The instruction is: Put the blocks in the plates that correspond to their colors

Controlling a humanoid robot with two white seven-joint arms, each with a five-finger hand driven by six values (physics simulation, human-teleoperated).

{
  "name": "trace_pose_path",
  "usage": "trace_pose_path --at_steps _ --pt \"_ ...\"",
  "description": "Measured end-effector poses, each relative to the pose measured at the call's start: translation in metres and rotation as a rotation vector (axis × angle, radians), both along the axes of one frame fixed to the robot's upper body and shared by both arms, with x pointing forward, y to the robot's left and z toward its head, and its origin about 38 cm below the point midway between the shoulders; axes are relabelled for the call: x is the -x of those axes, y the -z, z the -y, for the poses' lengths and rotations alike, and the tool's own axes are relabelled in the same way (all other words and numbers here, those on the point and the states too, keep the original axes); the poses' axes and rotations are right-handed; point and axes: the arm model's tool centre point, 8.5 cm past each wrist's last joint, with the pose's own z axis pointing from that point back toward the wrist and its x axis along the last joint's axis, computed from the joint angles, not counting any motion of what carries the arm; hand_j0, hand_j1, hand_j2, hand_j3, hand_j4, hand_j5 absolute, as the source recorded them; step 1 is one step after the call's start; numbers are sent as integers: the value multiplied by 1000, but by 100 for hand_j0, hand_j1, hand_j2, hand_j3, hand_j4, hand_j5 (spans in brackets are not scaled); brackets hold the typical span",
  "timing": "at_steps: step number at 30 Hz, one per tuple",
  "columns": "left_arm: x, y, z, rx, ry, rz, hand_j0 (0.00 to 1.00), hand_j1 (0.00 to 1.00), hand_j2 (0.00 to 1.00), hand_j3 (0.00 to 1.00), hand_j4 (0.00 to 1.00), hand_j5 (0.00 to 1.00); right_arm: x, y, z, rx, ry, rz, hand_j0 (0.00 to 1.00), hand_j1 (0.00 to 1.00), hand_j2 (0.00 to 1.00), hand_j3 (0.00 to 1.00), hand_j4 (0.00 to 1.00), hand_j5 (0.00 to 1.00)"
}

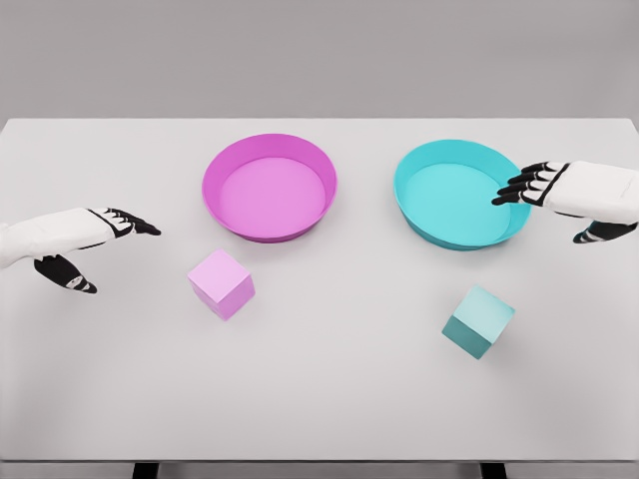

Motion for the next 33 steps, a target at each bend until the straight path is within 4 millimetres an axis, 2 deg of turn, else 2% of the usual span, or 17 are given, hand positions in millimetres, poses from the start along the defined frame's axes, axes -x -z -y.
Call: trace_pose_path --at_steps 3,6,10,11,12,13,14,17,23,27,33 --pt "0 1 0 0 0 -2 100 100 100 100 100 100 0 -3 1 1 3 5 100 100 100 100 100 100" --pt "0 -1 3 3 7 3 100 100 100 100 100 100 -3 -21 8 12 15 46 100 100 100 100 100 100" --pt "1 -9 21 17 60 29 100 100 100 100 100 100 0 -27 7 20 8 54 100 100 100 100 100 100" --pt "1 -10 27 26 75 34 100 100 100 100 100 100 -4 -41 5 27 -1 85 100 100 100 100 100 100" --pt "1 -10 34 36 90 37 100 100 100 100 100 100 -4 -47 5 33 -4 93 100 100 100 100 100 100" --pt "1 -10 41 45 105 40 100 100 100 100 100 100 -8 -66 5 53 -11 135 100 100 100 100 100 100" --pt "3 -9 48 54 124 41 100 100 100 100 100 100 -8 -77 6 60 -10 154 100 100 100 100 100 100" --pt "5 -11 68 73 176 52 100 100 100 100 100 100 0 -62 8 90 -19 105 100 100 100 100 100 100" --pt "8 -8 85 92 215 51 100 100 100 100 100 100 26 -35 -1 100 -73 14 100 100 100 100 100 100" --pt "7 -7 94 100 232 52 100 100 100 100 100 100 47 -35 3 102 -79 -2 100 100 100 100 100 100" --pt "8 3 111 83 270 49 100 100 100 100 100 100 55 -33 -6 90 -109 -12 100 100 100 100 100 100"
